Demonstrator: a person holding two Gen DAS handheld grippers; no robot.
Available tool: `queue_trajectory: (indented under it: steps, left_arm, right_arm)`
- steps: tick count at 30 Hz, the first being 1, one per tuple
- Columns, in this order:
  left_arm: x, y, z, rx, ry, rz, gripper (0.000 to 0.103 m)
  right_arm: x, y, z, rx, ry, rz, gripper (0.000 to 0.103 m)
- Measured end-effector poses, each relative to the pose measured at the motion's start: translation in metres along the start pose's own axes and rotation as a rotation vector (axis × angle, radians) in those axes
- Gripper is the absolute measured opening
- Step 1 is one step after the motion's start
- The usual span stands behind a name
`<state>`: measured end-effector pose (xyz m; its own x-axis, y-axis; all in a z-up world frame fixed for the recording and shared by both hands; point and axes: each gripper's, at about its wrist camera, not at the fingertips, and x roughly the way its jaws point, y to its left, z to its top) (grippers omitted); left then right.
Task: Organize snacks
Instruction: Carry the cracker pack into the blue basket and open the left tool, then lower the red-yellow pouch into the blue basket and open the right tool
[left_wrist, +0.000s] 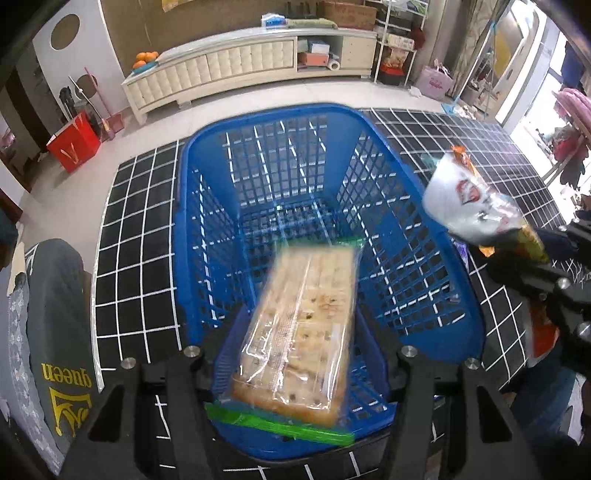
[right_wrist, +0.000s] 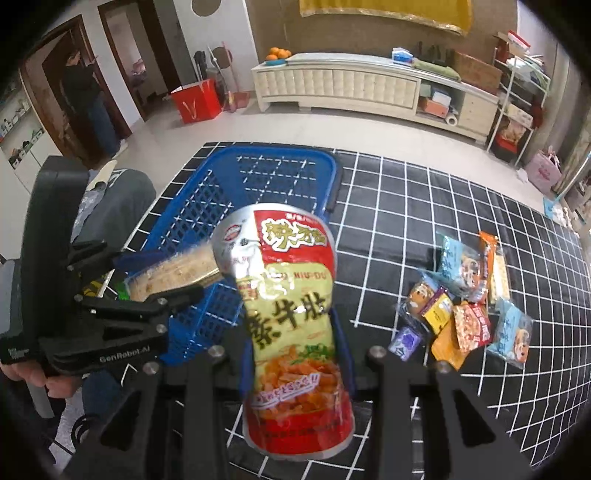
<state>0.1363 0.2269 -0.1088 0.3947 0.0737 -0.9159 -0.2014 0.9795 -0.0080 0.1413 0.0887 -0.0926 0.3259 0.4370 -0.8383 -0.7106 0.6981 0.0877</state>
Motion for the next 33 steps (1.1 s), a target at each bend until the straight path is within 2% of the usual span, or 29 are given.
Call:
queue_trajectory:
  steps: [3, 12, 18, 24, 33]
  left_arm:
    - [-0.003, -0.002, -0.001, 0.004, 0.001, 0.035, 0.057]
    - [-0.028, 0.012, -0.008, -0.021, -0.053, 0.013, 0.061]
    - [-0.044, 0.028, -0.009, -0.053, -0.086, 0.012, 0.061]
    - [-0.047, 0.041, -0.014, -0.058, -0.079, 0.037, 0.061]
    - [-0.040, 0.048, -0.015, -0.062, -0.062, 0.017, 0.061]
  right_arm:
    - [-0.003, 0.000, 0.000, 0.001, -0.006, -0.002, 0.042]
    - [-0.008, 0.018, 0.011, -0.040, -0.015, 0.017, 0.042]
    - [0.004, 0.027, 0.021, -0.049, 0.005, 0.031, 0.042]
    - [0.017, 0.042, 0.027, -0.072, 0.032, 0.030, 0.042]
    - [0.040, 0.058, 0.030, -0.132, 0.085, 0.006, 0.042]
